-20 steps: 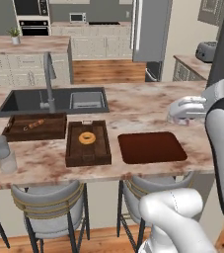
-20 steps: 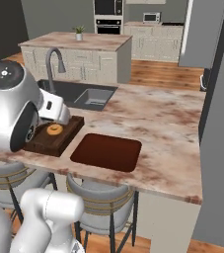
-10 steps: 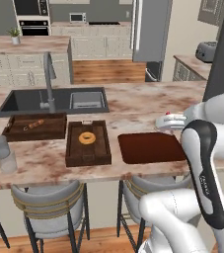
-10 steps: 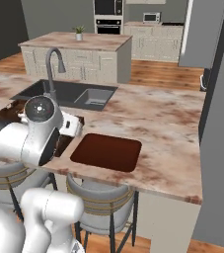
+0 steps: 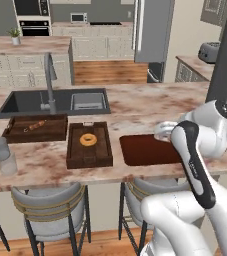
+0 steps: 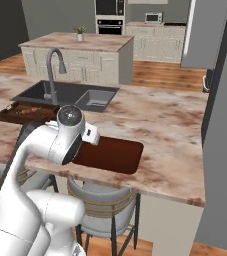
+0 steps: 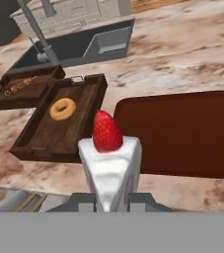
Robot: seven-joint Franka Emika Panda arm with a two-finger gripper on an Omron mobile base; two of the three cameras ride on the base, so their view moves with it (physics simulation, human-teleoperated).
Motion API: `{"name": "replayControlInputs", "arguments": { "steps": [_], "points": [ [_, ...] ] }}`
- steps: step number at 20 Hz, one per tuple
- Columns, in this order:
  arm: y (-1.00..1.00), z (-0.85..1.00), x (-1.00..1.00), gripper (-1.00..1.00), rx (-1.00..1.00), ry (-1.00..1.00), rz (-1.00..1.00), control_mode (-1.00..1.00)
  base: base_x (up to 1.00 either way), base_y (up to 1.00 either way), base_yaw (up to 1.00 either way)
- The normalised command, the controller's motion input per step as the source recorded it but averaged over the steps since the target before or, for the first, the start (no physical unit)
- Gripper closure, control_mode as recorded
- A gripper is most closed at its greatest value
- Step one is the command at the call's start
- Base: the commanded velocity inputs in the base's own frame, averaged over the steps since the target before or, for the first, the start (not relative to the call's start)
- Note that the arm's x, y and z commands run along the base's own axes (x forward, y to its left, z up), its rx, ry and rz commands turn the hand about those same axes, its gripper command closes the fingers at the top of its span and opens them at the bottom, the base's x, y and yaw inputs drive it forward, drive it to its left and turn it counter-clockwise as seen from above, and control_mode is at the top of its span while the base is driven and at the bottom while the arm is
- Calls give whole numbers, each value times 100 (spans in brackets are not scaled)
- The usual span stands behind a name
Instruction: Take the cake and donut from the fridge and place them on the empty tray on the dining counter.
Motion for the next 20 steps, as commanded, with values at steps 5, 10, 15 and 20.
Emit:
{"name": "replayControlInputs", "arguments": {
  "steps": [5,10,15,20],
  "points": [
    [-16,-47,44,100,0,3,0,-100,0,0,0],
    [0,-52,46,100,0,2,0,-100,0,0,0],
    [0,-51,51,100,0,10,0,-100,0,0,0],
    [0,-43,55,100,0,11,0,-100,0,0,0]
  ]
}}
